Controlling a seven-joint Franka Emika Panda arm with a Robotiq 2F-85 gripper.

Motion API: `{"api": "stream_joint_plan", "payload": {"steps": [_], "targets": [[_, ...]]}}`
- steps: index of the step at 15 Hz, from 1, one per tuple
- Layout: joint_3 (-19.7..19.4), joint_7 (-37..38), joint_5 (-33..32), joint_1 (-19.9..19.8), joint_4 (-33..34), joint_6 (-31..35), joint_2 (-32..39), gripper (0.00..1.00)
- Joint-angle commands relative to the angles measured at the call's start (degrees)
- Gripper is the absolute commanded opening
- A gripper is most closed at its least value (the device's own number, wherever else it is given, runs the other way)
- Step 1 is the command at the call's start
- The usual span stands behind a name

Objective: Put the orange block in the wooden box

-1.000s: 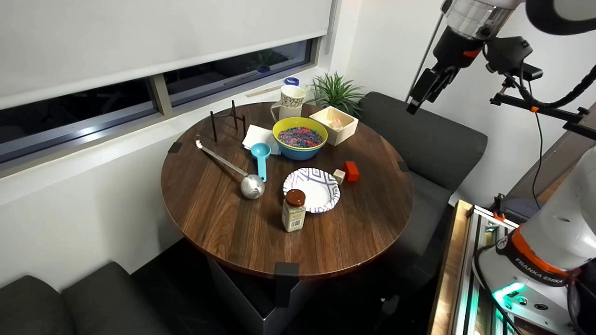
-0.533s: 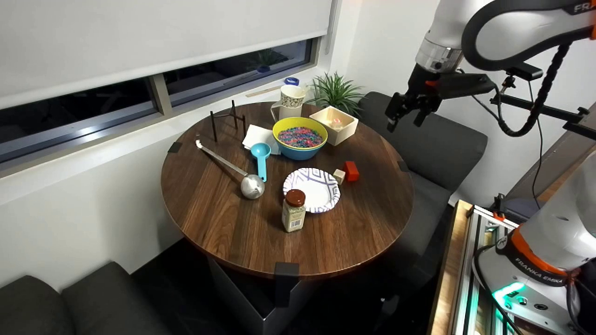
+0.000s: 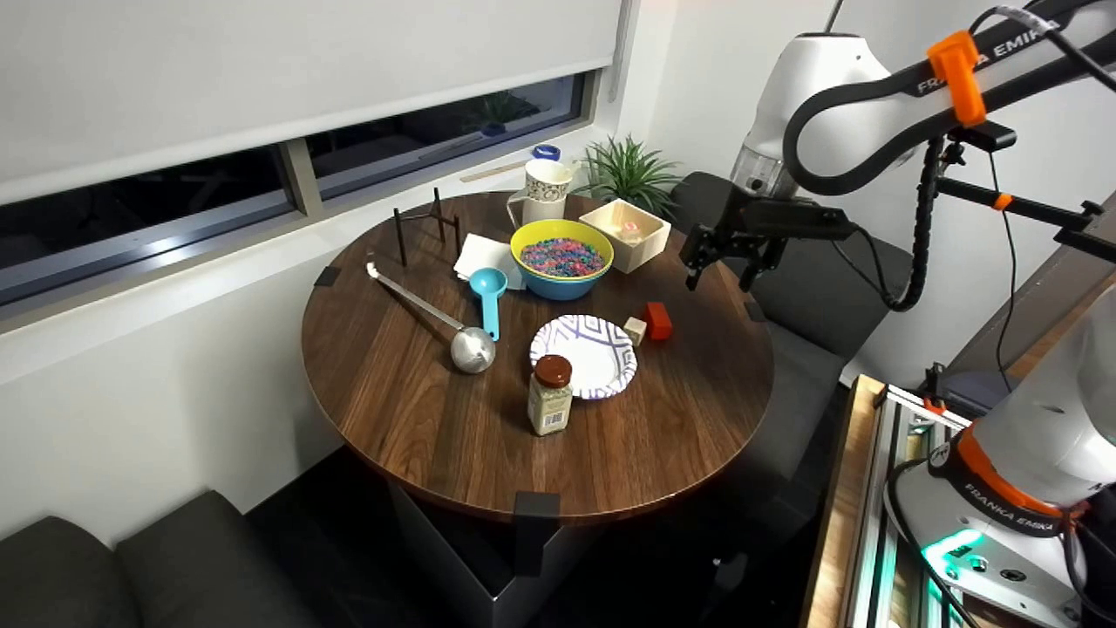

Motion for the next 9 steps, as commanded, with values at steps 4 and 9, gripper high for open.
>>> {"api": "stream_joint_plan", "payload": {"steps": [4, 9], "targets": [[-1.16, 0.51, 4.53, 3.04, 2.71, 7.27, 11.29, 1.0], [-1.27, 0.62, 6.7, 5.28, 5.86, 7.06, 15.13, 1.0]]}}
